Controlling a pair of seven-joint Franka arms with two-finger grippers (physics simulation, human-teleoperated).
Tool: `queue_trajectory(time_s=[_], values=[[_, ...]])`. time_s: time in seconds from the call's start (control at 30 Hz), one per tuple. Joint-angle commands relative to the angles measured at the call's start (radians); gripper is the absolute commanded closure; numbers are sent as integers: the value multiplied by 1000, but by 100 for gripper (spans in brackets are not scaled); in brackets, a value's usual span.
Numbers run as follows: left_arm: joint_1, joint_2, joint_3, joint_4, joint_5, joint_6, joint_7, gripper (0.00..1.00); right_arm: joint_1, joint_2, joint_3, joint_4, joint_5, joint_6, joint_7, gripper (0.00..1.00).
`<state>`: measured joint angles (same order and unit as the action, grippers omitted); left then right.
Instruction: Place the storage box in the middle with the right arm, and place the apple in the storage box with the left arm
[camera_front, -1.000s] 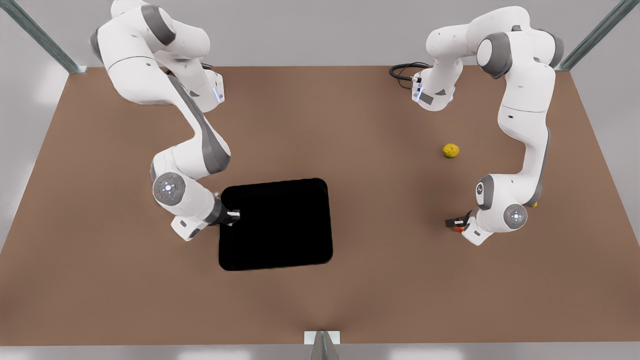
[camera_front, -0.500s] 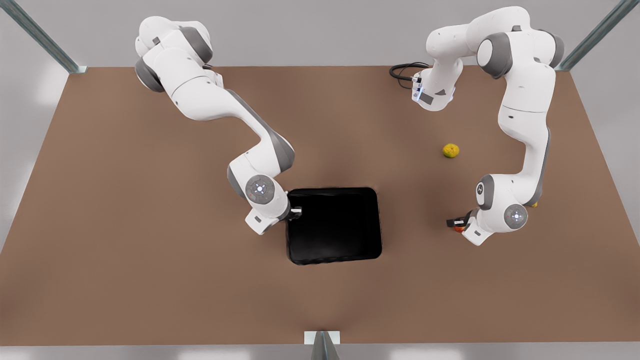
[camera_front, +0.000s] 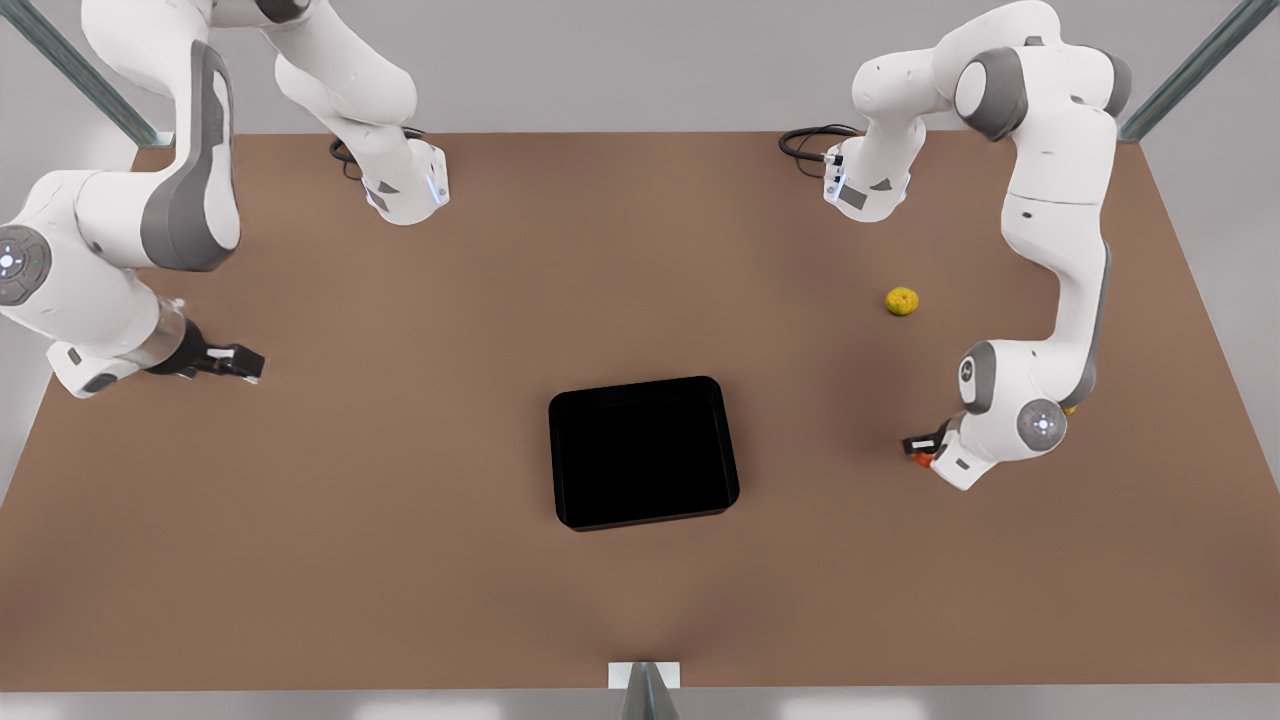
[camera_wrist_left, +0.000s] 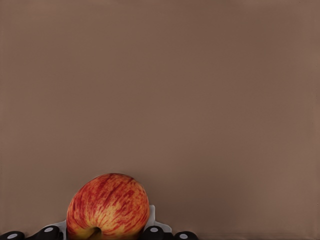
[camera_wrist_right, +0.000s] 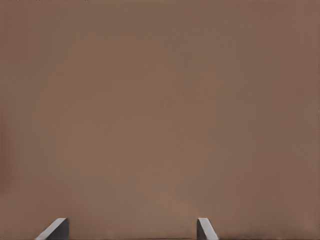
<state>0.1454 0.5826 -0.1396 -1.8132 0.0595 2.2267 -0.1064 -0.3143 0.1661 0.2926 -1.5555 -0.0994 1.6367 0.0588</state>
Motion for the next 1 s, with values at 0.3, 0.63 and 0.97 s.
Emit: queue_trajectory(time_s=[0.3, 0.63, 0.97], values=[[-194, -73, -2, 0, -15, -28, -194, 38, 262, -54, -343, 83, 98, -104, -208, 0], [-472, -81, -2, 54, -13, -28, -611, 38, 251, -56, -346, 97, 96, -110, -211, 0], [-684, 63, 9, 276, -12, -33, -823, 38, 254, -51, -345, 97, 101, -98, -211, 0]])
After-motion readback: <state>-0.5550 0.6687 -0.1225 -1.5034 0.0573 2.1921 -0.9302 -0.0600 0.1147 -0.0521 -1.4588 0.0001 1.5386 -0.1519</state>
